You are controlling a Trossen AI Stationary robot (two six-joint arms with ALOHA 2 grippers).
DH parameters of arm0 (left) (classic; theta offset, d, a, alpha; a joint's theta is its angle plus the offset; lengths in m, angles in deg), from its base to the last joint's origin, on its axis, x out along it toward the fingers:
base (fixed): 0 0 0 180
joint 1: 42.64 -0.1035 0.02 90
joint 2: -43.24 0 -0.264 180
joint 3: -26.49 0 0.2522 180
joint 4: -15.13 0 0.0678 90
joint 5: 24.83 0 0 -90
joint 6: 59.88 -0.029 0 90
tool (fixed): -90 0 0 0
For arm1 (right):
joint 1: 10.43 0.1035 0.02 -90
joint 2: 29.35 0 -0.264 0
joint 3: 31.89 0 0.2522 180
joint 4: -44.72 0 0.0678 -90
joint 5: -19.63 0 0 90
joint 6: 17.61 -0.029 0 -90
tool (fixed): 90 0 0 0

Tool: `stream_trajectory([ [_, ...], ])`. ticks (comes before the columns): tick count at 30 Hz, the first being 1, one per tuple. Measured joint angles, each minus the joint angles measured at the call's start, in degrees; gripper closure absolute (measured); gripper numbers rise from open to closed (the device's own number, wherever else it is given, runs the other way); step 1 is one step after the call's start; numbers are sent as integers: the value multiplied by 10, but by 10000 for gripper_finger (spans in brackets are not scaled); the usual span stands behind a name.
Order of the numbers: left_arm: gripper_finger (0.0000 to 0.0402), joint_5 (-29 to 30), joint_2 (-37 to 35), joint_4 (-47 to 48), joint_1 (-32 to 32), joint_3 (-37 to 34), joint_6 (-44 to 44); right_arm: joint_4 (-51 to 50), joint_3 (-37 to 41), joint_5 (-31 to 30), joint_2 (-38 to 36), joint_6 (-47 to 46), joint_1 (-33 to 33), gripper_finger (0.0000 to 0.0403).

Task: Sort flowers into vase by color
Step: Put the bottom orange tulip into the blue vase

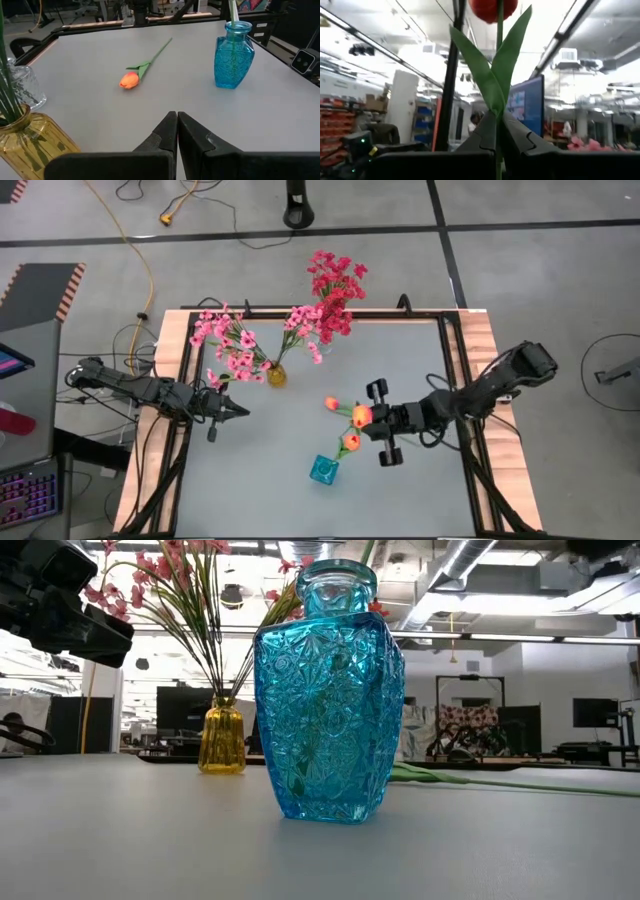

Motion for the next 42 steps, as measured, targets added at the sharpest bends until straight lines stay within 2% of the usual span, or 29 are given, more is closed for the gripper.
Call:
stream_trajectory([
  [4, 401, 0, 0, 0, 0, 0, 1, 114, 0, 32, 59, -22, -9, 369],
  [10, 401, 0, 0, 0, 0, 0, 3, 116, -13, 37, 97, -105, -23, 369],
  [14, 401, 0, 0, 0, 0, 0, 4, 115, -21, 40, 103, -121, -25, 369],
  [19, 401, 0, 0, 1, 0, 0, 4, 111, -34, 64, 110, -122, -18, 369],
  [42, 401, 0, 0, 0, 0, 0, 4, 106, -46, 67, 145, -163, -16, 369],
])
